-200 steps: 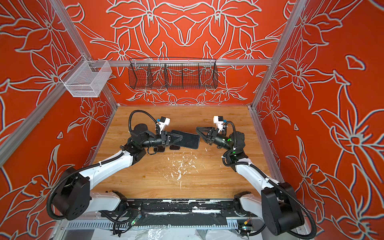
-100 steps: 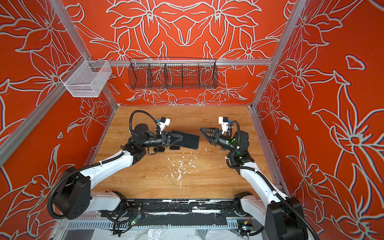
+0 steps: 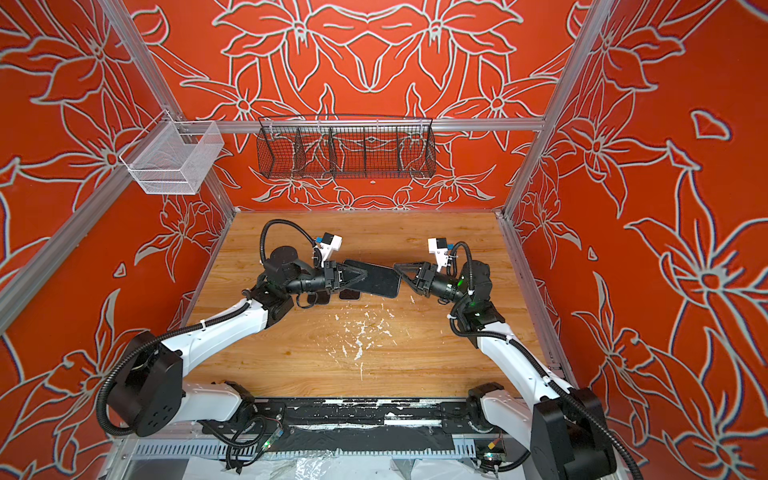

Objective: Put the phone into the phone case

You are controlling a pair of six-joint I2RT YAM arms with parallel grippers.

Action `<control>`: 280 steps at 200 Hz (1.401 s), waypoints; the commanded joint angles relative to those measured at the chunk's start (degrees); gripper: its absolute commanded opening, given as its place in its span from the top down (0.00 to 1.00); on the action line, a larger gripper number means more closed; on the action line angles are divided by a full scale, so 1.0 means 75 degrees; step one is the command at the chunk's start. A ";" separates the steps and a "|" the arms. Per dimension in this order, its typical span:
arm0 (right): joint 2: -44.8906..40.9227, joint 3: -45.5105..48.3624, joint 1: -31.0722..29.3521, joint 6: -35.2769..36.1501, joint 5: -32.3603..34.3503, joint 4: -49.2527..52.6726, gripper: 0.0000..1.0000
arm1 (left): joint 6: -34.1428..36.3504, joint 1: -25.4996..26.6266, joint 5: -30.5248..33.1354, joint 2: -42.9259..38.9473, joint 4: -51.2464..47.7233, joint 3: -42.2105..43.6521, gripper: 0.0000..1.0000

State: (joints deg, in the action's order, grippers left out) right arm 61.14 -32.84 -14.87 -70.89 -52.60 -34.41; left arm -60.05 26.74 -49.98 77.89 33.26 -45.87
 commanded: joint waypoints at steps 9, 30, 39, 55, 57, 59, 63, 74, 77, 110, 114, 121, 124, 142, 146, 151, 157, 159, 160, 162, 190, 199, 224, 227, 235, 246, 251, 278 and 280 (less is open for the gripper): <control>0.0059 0.0179 -0.0099 -0.0142 -0.0112 -0.0711 0.68 | 0.0015 0.0067 -0.0005 0.0010 0.0449 -0.0257 1.00; 0.0091 0.0195 -0.0109 -0.0170 -0.0094 -0.0797 0.76 | 0.0004 0.0090 0.0019 0.0043 0.0442 -0.0247 1.00; 0.0097 0.0225 -0.0112 -0.0156 -0.0082 -0.0770 0.80 | 0.0006 0.0103 0.0023 0.0045 0.0441 -0.0259 1.00; 0.0097 0.0281 -0.0103 -0.0094 0.0000 -0.0721 0.86 | 0.0003 0.0114 0.0019 0.0056 0.0430 -0.0280 1.00; 0.0094 0.0299 -0.0103 -0.0088 0.0013 -0.0726 0.87 | 0.0009 0.0114 0.0019 0.0056 0.0432 -0.0282 1.00; 0.0097 0.0300 -0.0109 -0.0087 0.0025 -0.0713 0.88 | -0.0001 0.0114 0.0019 0.0056 0.0439 -0.0277 1.00; 0.0103 0.0317 -0.0106 -0.0076 0.0039 -0.0715 0.90 | 0.0009 0.0120 0.0020 0.0056 0.0445 -0.0286 1.00; 0.0136 0.0380 -0.0110 -0.0065 0.0105 -0.0697 0.96 | 0.0003 0.0126 0.0019 0.0040 0.0434 -0.0295 1.00; 0.0145 0.0398 -0.0107 -0.0063 0.0120 -0.0708 0.97 | 0.0003 0.0126 0.0019 0.0040 0.0430 -0.0302 1.00; 0.0225 0.0522 -0.0106 -0.0007 0.0202 -0.0804 1.00 | 0.0003 0.0127 0.0031 -0.0011 0.0400 -0.0306 1.00; 0.0206 0.0523 -0.0108 0.0025 0.0207 -0.0773 1.00 | 0.0012 0.0126 0.0031 -0.0022 0.0396 -0.0306 1.00; 0.0203 0.0535 -0.0112 0.0101 0.0223 -0.0729 1.00 | 0.0003 0.0126 0.0031 -0.0026 0.0395 -0.0313 1.00; 0.0187 0.0542 -0.0107 0.0135 0.0227 -0.0696 1.00 | 0.0003 0.0126 0.0023 -0.0036 0.0387 -0.0317 1.00; 0.0062 0.0467 -0.0103 0.0508 0.0235 -0.0295 1.00 | 0.0025 0.0126 0.0036 -0.0066 0.0362 -0.0316 1.00; 0.0015 0.0425 -0.0104 0.0637 0.0231 -0.0119 1.00 | 0.0032 0.0126 0.0031 -0.0083 0.0358 -0.0316 1.00; -0.0044 0.0348 -0.0111 0.0815 0.0219 0.0120 0.98 | 0.0032 0.0129 0.0031 -0.0086 0.0341 -0.0314 1.00; -0.0132 0.0255 -0.0096 0.1037 0.0181 0.0425 0.91 | 0.0047 0.0126 0.0011 -0.0096 0.0313 -0.0325 1.00; -0.0162 0.0210 -0.0095 0.1105 0.0166 0.0536 0.88 | 0.0055 0.0126 -0.0001 -0.0096 0.0292 -0.0329 1.00; -0.0173 0.0191 -0.0087 0.1125 0.0162 0.0582 0.87 | 0.0064 0.0126 -0.0008 -0.0096 0.0278 -0.0341 1.00; -0.0210 0.0159 -0.0081 0.1212 0.0129 0.0681 0.84 | 0.0086 0.0126 -0.0023 -0.0096 0.0251 -0.0350 1.00; -0.0735 -0.0723 0.0013 0.2806 -0.0358 0.2943 0.62 | 0.1071 0.0036 -0.0810 -0.0061 -0.1159 -0.0975 1.00; -0.0945 -0.1049 0.0021 0.3444 -0.0463 0.3889 0.57 | 0.1640 -0.0022 -0.1303 0.0007 -0.1860 -0.1331 1.00; -0.1372 -0.1572 0.0026 0.4604 -0.0744 0.5304 0.48 | 0.3522 -0.0132 -0.2660 0.0324 -0.4546 -0.2527 1.00; -0.1397 -0.1577 0.0026 0.4634 -0.0825 0.5292 0.47 | 0.3737 -0.0130 -0.2770 0.0373 -0.4867 -0.2657 1.00; -0.1410 -0.1531 0.0019 0.4588 -0.1100 0.5053 0.42 | 0.4234 -0.0132 -0.3073 0.0505 -0.5580 -0.2977 1.00; -0.1302 -0.1481 0.0023 0.4426 -0.1434 0.4689 0.41 | 0.4827 -0.0132 -0.3309 0.0660 -0.6402 -0.3321 1.00; -0.1205 -0.1501 0.0023 0.4365 -0.1590 0.4572 0.41 | 0.5087 -0.0132 -0.3357 0.0722 -0.6710 -0.3457 1.00; -0.0729 -0.1733 -0.0014 0.4115 -0.2185 0.4200 0.48 | 0.5746 -0.0129 -0.3366 0.0868 -0.7629 -0.3861 1.00; -0.0692 -0.1749 -0.0010 0.4107 -0.2209 0.4175 0.49 | 0.5751 -0.0125 -0.3367 0.0878 -0.7632 -0.3873 1.00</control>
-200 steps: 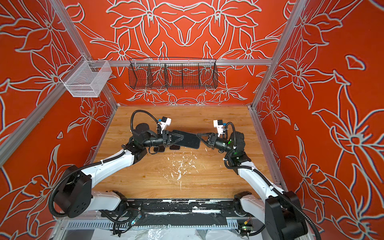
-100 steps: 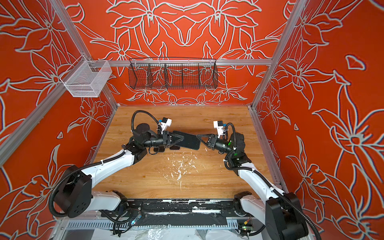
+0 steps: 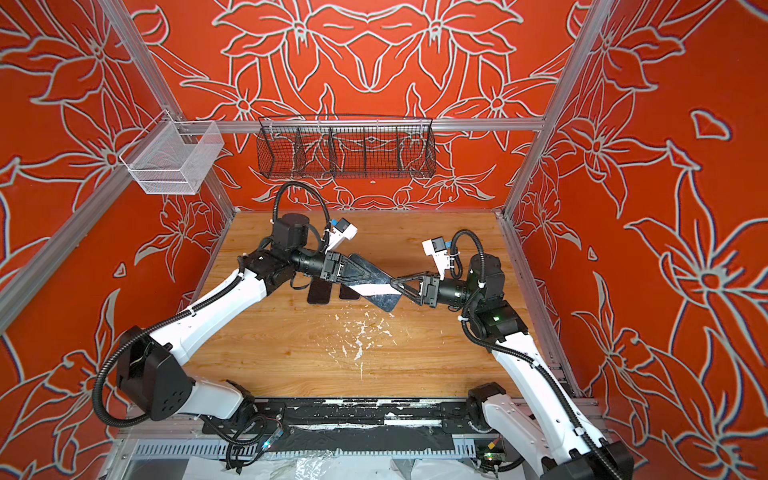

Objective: Put the phone into the phone case

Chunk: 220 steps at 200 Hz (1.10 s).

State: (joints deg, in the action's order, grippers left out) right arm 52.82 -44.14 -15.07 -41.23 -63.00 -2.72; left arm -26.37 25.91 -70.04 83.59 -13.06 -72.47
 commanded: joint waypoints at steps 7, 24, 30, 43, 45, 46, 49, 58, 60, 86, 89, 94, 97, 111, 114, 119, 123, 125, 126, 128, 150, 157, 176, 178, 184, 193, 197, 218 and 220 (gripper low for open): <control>0.0498 -0.0287 -0.0006 0.0092 -0.0876 -0.0133 0.52 | 0.1273 -0.0021 -0.0707 0.0143 -0.1460 -0.0336 1.00; 0.0682 -0.0384 -0.0074 -0.0039 -0.1056 -0.0363 0.59 | 0.1303 -0.0022 -0.0751 0.0210 -0.1481 -0.0404 1.00; 0.0762 -0.0391 -0.0104 -0.0128 -0.1108 -0.0498 0.61 | 0.1279 -0.0021 -0.0777 0.0242 -0.1454 -0.0416 1.00; 0.0914 -0.0396 -0.0177 -0.0318 -0.1208 -0.0731 0.66 | 0.1286 -0.0021 -0.0820 0.0288 -0.1458 -0.0460 1.00; 0.0932 -0.0402 -0.0196 -0.0330 -0.1226 -0.0751 0.66 | 0.1289 -0.0021 -0.0821 0.0294 -0.1458 -0.0462 1.00; 0.0941 -0.0411 -0.0206 -0.0334 -0.1235 -0.0757 0.66 | 0.1289 -0.0021 -0.0827 0.0299 -0.1458 -0.0462 1.00; 0.0972 -0.0418 -0.0233 -0.0344 -0.1258 -0.0776 0.67 | 0.1281 -0.0021 -0.0844 0.0313 -0.1458 -0.0473 1.00; 0.1036 -0.0442 -0.0316 -0.0347 -0.1311 -0.0813 0.68 | 0.1318 -0.0021 -0.0880 0.0348 -0.1495 -0.0508 1.00; 0.1045 -0.0457 -0.0344 -0.0349 -0.1322 -0.0819 0.68 | 0.1338 -0.0015 -0.0880 0.0344 -0.1523 -0.0509 1.00; 0.1236 -0.0620 -0.0670 -0.0248 -0.1435 -0.0794 0.67 | 0.1373 -0.0018 -0.0895 0.0422 -0.1584 -0.0585 1.00; 0.1252 -0.0629 -0.0718 -0.0224 -0.1438 -0.0771 0.67 | 0.1382 -0.0021 -0.0898 0.0424 -0.1592 -0.0589 1.00; 0.1297 -0.0652 -0.0777 -0.0193 -0.1461 -0.0751 0.67 | 0.1395 -0.0021 -0.0903 0.0445 -0.1598 -0.0597 1.00; 0.1318 -0.0675 -0.0804 -0.0193 -0.1471 -0.0740 0.67 | 0.1401 -0.0021 -0.0903 0.0452 -0.1604 -0.0603 1.00; 0.1431 -0.0721 -0.0927 -0.0159 -0.1534 -0.0736 0.67 | 0.1399 -0.0027 -0.0903 0.0470 -0.1616 -0.0622 1.00; 0.1445 -0.0721 -0.0955 -0.0144 -0.1531 -0.0738 0.67 | 0.1401 -0.0022 -0.0903 0.0469 -0.1611 -0.0625 1.00; 0.1465 -0.0724 -0.0981 -0.0132 -0.1525 -0.0739 0.67 | 0.1387 -0.0021 -0.0903 0.0485 -0.1605 -0.0627 1.00; 0.1471 -0.0725 -0.1010 -0.0129 -0.1514 -0.0739 0.68 | 0.1381 -0.0027 -0.0903 0.0499 -0.1599 -0.0627 1.00; 0.1476 -0.0733 -0.1019 -0.0128 -0.1514 -0.0739 0.68 | 0.1374 -0.0029 -0.0903 0.0502 -0.1599 -0.0621 1.00; 0.1482 -0.0734 -0.1022 -0.0127 -0.1514 -0.0745 0.68 | 0.1373 -0.0025 -0.0903 0.0502 -0.1599 -0.0624 1.00; 0.1487 -0.0727 -0.1025 -0.0121 -0.1514 -0.0749 0.69 | 0.1375 -0.0031 -0.0903 0.0494 -0.1593 -0.0626 1.00; 0.1552 -0.0707 -0.1113 -0.0081 -0.1448 -0.0754 0.82 | 0.1271 -0.0044 -0.0892 0.0511 -0.1466 -0.0592 1.00; 0.1560 -0.0695 -0.1131 -0.0064 -0.1432 -0.0752 0.86 | 0.1224 -0.0045 -0.0892 0.0506 -0.1413 -0.0574 1.00; 0.1571 -0.0644 -0.1135 -0.0068 -0.1340 -0.0727 0.95 | 0.0997 -0.0056 -0.0874 0.0471 -0.1118 -0.0469 1.00; 0.1568 -0.0637 -0.1138 -0.0068 -0.1333 -0.0721 0.96 | 0.0956 -0.0056 -0.0870 0.0460 -0.1071 -0.0450 1.00; 0.1550 -0.0624 -0.1134 -0.0057 -0.1294 -0.0707 0.97 | 0.0821 -0.0067 -0.0837 0.0438 -0.0899 -0.0387 1.00; 0.1526 -0.0599 -0.1134 -0.0040 -0.1220 -0.0662 0.99 | 0.0615 -0.0091 -0.0833 0.0392 -0.0610 -0.0275 0.99; 0.1518 -0.0603 -0.1133 -0.0042 -0.1172 -0.0637 1.00 | 0.0532 -0.0102 -0.0827 0.0366 -0.0479 -0.0231 0.97; 0.1472 -0.0572 -0.1125 -0.0111 -0.0918 -0.0611 1.00 | -0.0220 -0.0193 -0.0667 0.0182 0.0544 0.0150 0.83; 0.1464 -0.0569 -0.1121 -0.0132 -0.0881 -0.0616 1.00 | -0.0315 -0.0205 -0.0651 0.0153 0.0686 0.0209 0.82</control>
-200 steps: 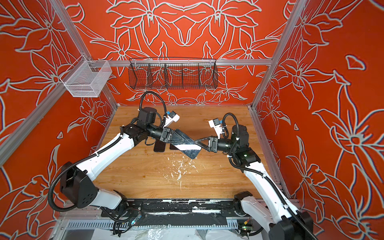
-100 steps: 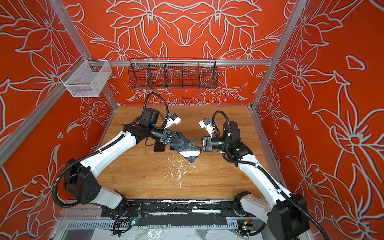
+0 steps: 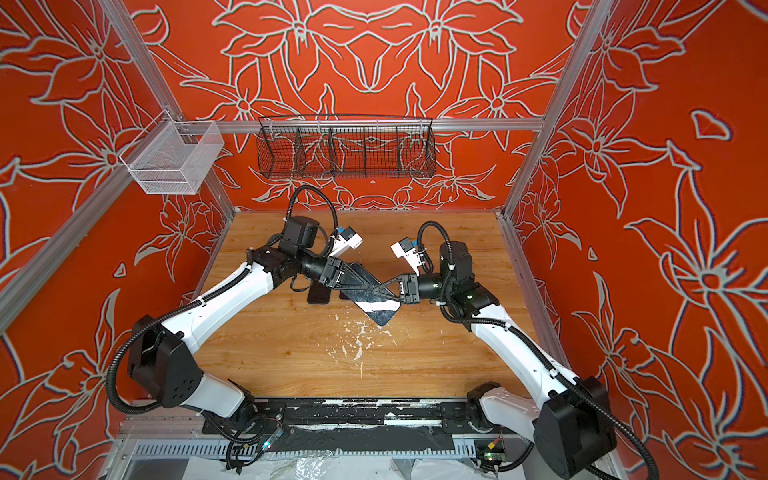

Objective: Put the phone into the phone case

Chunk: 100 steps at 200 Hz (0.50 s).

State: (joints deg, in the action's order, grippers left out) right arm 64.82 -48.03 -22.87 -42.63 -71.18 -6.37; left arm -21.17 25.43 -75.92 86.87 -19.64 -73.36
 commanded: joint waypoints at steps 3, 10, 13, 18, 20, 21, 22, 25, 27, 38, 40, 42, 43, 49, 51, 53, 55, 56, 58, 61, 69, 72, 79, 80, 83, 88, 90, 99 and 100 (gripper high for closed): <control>-0.0146 -0.0044 -0.0076 0.0021 0.0253 -0.0143 1.00 | -0.1159 -0.0160 0.0193 -0.0321 0.1775 0.0409 0.80; -0.0189 -0.0045 -0.0070 -0.0060 0.0388 -0.0185 1.00 | -0.1550 -0.0199 0.0329 -0.0432 0.2319 0.0591 0.75; -0.0201 -0.0048 -0.0062 -0.0086 0.0473 -0.0184 1.00 | -0.1730 -0.0222 0.0393 -0.0468 0.2494 0.0715 0.73; -0.0238 -0.0052 -0.0045 -0.0149 0.0633 -0.0159 1.00 | -0.2060 -0.0243 0.0492 -0.0563 0.2945 0.0887 0.69; -0.0251 -0.0047 -0.0044 -0.0175 0.0690 -0.0167 1.00 | -0.2204 -0.0248 0.0546 -0.0598 0.3142 0.0963 0.67; -0.0263 -0.0050 -0.0044 -0.0192 0.0719 -0.0175 1.00 | -0.2280 -0.0255 0.0571 -0.0624 0.3244 0.0984 0.67; -0.0269 -0.0046 -0.0044 -0.0213 0.0734 -0.0184 1.00 | -0.2354 -0.0258 0.0583 -0.0648 0.3347 0.1029 0.66; -0.0283 -0.0032 -0.0035 -0.0281 0.0817 -0.0233 1.00 | -0.2584 -0.0276 0.0654 -0.0703 0.3678 0.1160 0.65; -0.0300 -0.0030 -0.0033 -0.0322 0.0874 -0.0262 1.00 | -0.2739 -0.0277 0.0701 -0.0736 0.3900 0.1242 0.64; -0.0384 -0.0018 -0.0027 -0.0526 0.1196 -0.0375 1.00 | -0.3496 -0.0285 0.1026 -0.0943 0.5007 0.1650 0.57; -0.0402 -0.0009 -0.0025 -0.0570 0.1264 -0.0403 1.00 | -0.3620 -0.0288 0.1107 -0.0977 0.5211 0.1737 0.56; -0.0421 -0.0013 -0.0016 -0.0602 0.1334 -0.0436 1.00 | -0.3739 -0.0286 0.1189 -0.1007 0.5396 0.1823 0.55; -0.0430 -0.0004 -0.0018 -0.0635 0.1363 -0.0461 1.00 | -0.3798 -0.0286 0.1226 -0.1027 0.5490 0.1842 0.54; -0.0488 0.0041 -0.0021 -0.0823 0.1536 -0.0660 1.00 | -0.4147 -0.0291 0.1449 -0.1117 0.5987 0.2091 0.50; -0.0507 0.0058 -0.0021 -0.0894 0.1598 -0.0732 1.00 | -0.4246 -0.0290 0.1521 -0.1156 0.6191 0.2170 0.48; -0.0538 0.0089 -0.0029 -0.0970 0.1664 -0.0817 1.00 | -0.4388 -0.0286 0.1600 -0.1186 0.6383 0.2251 0.47; -0.0561 0.0111 -0.0023 -0.1042 0.1730 -0.0894 1.00 | -0.4503 -0.0286 0.1679 -0.1202 0.6554 0.2327 0.46; -0.0570 0.0129 -0.0022 -0.1077 0.1761 -0.0936 1.00 | -0.4561 -0.0285 0.1717 -0.1219 0.6631 0.2363 0.45; -0.0598 0.0157 -0.0021 -0.1142 0.1824 -0.1021 1.00 | -0.4663 -0.0288 0.1790 -0.1246 0.6794 0.2431 0.44; -0.0627 0.0203 -0.0022 -0.1232 0.1907 -0.1149 1.00 | -0.4808 -0.0286 0.1902 -0.1277 0.6994 0.2549 0.44; -0.0694 0.0282 -0.0031 -0.1430 0.2126 -0.1369 1.00 | -0.5105 -0.0290 0.2189 -0.1365 0.7536 0.2832 0.40; -0.0723 0.0313 -0.0032 -0.1480 0.2201 -0.1427 1.00 | -0.5191 -0.0292 0.2295 -0.1399 0.7686 0.2931 0.39; -0.0814 0.0384 -0.0038 -0.1543 0.2422 -0.1533 1.00 | -0.5363 -0.0286 0.2548 -0.1492 0.7970 0.3157 0.36; -0.0832 0.0388 -0.0035 -0.1550 0.2452 -0.1549 1.00 | -0.5383 -0.0286 0.2580 -0.1504 0.8013 0.3182 0.35; -0.0881 0.0424 -0.0047 -0.1569 0.2564 -0.1580 1.00 | -0.5429 -0.0287 0.2676 -0.1532 0.8131 0.3273 0.35; -0.0959 0.0471 -0.0065 -0.1553 0.2731 -0.1590 1.00 | -0.5500 -0.0285 0.2837 -0.1578 0.8275 0.3411 0.34; -0.0994 0.0500 -0.0073 -0.1545 0.2826 -0.1589 1.00 | -0.5513 -0.0285 0.2896 -0.1605 0.8307 0.3463 0.34; -0.1162 0.0609 -0.0079 -0.1469 0.3114 -0.1589 1.00 | -0.5502 -0.0300 0.3166 -0.1733 0.8355 0.3678 0.30; -0.1181 0.0624 -0.0079 -0.1455 0.3144 -0.1583 1.00 | -0.5488 -0.0298 0.3199 -0.1742 0.8352 0.3700 0.29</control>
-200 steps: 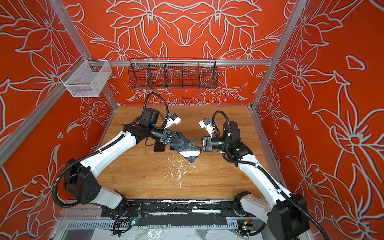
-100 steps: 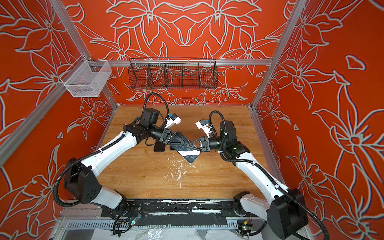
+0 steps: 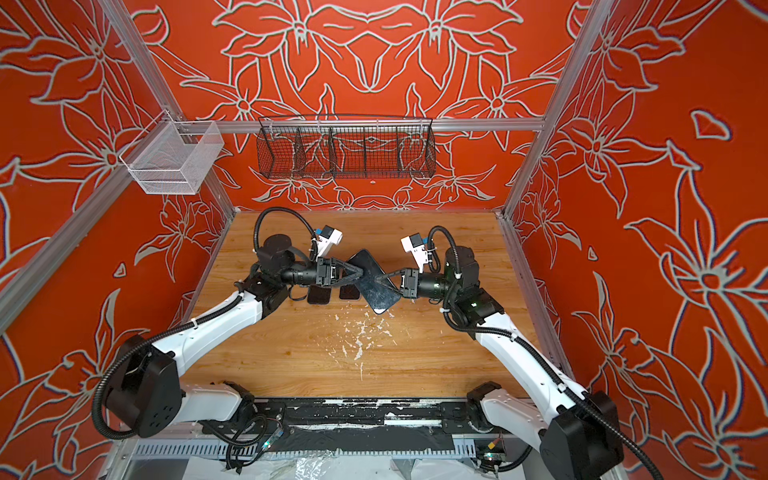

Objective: Put the phone into the phone case

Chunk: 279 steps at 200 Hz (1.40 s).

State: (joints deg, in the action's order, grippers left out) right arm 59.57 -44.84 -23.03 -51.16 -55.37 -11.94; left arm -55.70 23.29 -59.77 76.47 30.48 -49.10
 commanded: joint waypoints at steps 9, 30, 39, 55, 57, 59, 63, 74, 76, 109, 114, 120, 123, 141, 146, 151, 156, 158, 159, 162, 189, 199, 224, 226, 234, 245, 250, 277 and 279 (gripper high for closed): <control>-0.0660 0.0271 -0.0070 -0.0150 0.1339 -0.0701 1.00 | -0.0759 -0.0034 0.1289 -0.0518 0.1511 0.0594 0.26; -0.1066 0.0432 -0.0067 0.0243 0.1982 -0.0433 1.00 | -0.0061 -0.0102 0.2004 -0.1071 0.0407 0.0717 0.18; -0.1211 0.0479 -0.0069 0.0387 0.2200 -0.0309 1.00 | 0.0388 -0.0105 0.2386 -0.1391 -0.0312 0.0672 0.11; -0.1412 0.0587 -0.0060 0.0615 0.2579 -0.0090 1.00 | 0.1203 -0.0105 0.3175 -0.1970 -0.1494 0.0589 0.01; -0.1438 0.0594 -0.0062 0.0646 0.2629 -0.0056 1.00 | 0.1324 -0.0105 0.3293 -0.2057 -0.1634 0.0584 0.00; -0.1453 0.0610 -0.0068 0.0675 0.2679 -0.0018 1.00 | 0.1425 -0.0105 0.3422 -0.2138 -0.1784 0.0574 0.02; -0.1472 0.0630 -0.0070 0.0718 0.2786 0.0059 1.00 | 0.1604 -0.0105 0.3667 -0.2295 -0.2031 0.0571 0.02; -0.1479 0.0676 -0.0066 0.0844 0.3059 0.0251 1.00 | 0.2040 -0.0111 0.4305 -0.2723 -0.2641 0.0576 0.03; -0.1475 0.0686 -0.0063 0.0853 0.3109 0.0264 1.00 | 0.2125 -0.0107 0.4422 -0.2878 -0.2739 0.0581 0.03; -0.1106 0.0874 -0.0067 0.1134 0.3724 0.0312 1.00 | 0.3116 -0.0105 0.6161 -0.3979 -0.3978 0.0770 0.03; -0.1019 0.0908 -0.0071 0.1199 0.3805 0.0265 1.00 | 0.3178 -0.0105 0.6416 -0.4129 -0.4074 0.0845 0.03; -0.0920 0.0936 -0.0071 0.1287 0.3909 0.0257 1.00 | 0.3240 -0.0107 0.6673 -0.4305 -0.4175 0.0942 0.03; -0.0873 0.0938 -0.0073 0.1324 0.3969 0.0248 1.00 | 0.3280 -0.0105 0.6785 -0.4388 -0.4199 0.0992 0.03; -0.0404 0.0911 -0.0070 0.1271 0.4240 0.0110 1.00 | 0.3331 -0.0105 0.7297 -0.4818 -0.4294 0.1351 0.03; -0.0236 0.0882 -0.0081 0.1199 0.4293 0.0046 1.00 | 0.3315 -0.0105 0.7360 -0.4925 -0.4278 0.1449 0.03; -0.0042 0.0850 -0.0078 0.1113 0.4301 -0.0030 1.00 | 0.3321 -0.0111 0.7401 -0.4999 -0.4237 0.1544 0.03; 0.0145 0.0824 -0.0066 0.0993 0.4328 -0.0109 1.00 | 0.3307 -0.0105 0.7427 -0.5064 -0.4220 0.1635 0.03; 0.0223 0.0808 -0.0078 0.0958 0.4331 -0.0163 1.00 | 0.3306 -0.0105 0.7429 -0.5084 -0.4200 0.1668 0.03; 0.0283 0.0804 -0.0068 0.0924 0.4340 -0.0187 1.00 | 0.3304 -0.0105 0.7435 -0.5097 -0.4202 0.1676 0.03; 0.0434 0.0792 -0.0080 0.0841 0.4338 -0.0259 1.00 | 0.3299 -0.0105 0.7441 -0.5126 -0.4204 0.1712 0.03; 0.1832 0.0585 -0.0088 0.0293 0.4309 -0.0795 1.00 | 0.3297 -0.0107 0.7361 -0.5105 -0.4273 0.1815 0.03; 0.2366 0.0476 -0.0094 0.0114 0.4222 -0.1009 1.00 | 0.3280 -0.0106 0.7317 -0.5057 -0.4311 0.1813 0.03; 0.3745 0.0204 -0.0105 -0.0456 0.3887 -0.1840 1.00 | 0.3256 -0.0125 0.7243 -0.5033 -0.4365 0.1843 0.03; 0.3859 0.0181 -0.0103 -0.0503 0.3861 -0.1926 1.00 | 0.3261 -0.0119 0.7243 -0.5038 -0.4359 0.1855 0.03; 0.4268 0.0099 -0.0106 -0.0638 0.3737 -0.2269 1.00 | 0.3255 -0.0117 0.7244 -0.5071 -0.4361 0.1883 0.03; 0.4734 -0.0007 -0.0117 -0.0751 0.3724 -0.2574 1.00 | 0.3235 -0.0127 0.7256 -0.5138 -0.4383 0.1928 0.03; 0.4913 -0.0047 -0.0109 -0.0793 0.3744 -0.2685 1.00 | 0.3232 -0.0129 0.7263 -0.5175 -0.4390 0.1957 0.03; 0.5594 -0.0186 -0.0116 -0.0832 0.3978 -0.3103 1.00 | 0.3228 -0.0142 0.7335 -0.5329 -0.4517 0.2018 0.03; 0.5631 -0.0194 -0.0117 -0.0846 0.4006 -0.3120 1.00 | 0.3225 -0.0141 0.7330 -0.5340 -0.4526 0.2028 0.03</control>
State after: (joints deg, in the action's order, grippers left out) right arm 99.90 -43.79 -23.59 -54.89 -25.82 -26.57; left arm -31.94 22.74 -5.89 37.80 -2.63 -34.46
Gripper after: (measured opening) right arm 0.119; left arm 0.973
